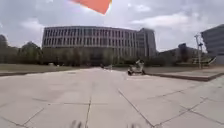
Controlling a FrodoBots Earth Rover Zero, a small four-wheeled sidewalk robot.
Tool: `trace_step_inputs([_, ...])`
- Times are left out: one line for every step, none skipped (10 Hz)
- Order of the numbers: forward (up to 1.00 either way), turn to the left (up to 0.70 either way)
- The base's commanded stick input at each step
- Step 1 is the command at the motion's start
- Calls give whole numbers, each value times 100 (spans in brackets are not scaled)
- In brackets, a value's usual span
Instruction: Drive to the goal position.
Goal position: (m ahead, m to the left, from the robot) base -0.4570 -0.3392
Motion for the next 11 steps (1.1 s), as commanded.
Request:
trace_step_inputs([0, -17])
trace_step_inputs([0, -17])
trace_step_inputs([0, -17])
trace_step_inputs([0, -17])
trace_step_inputs([0, -17])
trace_step_inputs([0, -17])
trace_step_inputs([0, -17])
trace_step_inputs([0, -17])
trace_step_inputs([0, -17])
trace_step_inputs([0, -17])
trace_step_inputs([0, -17])
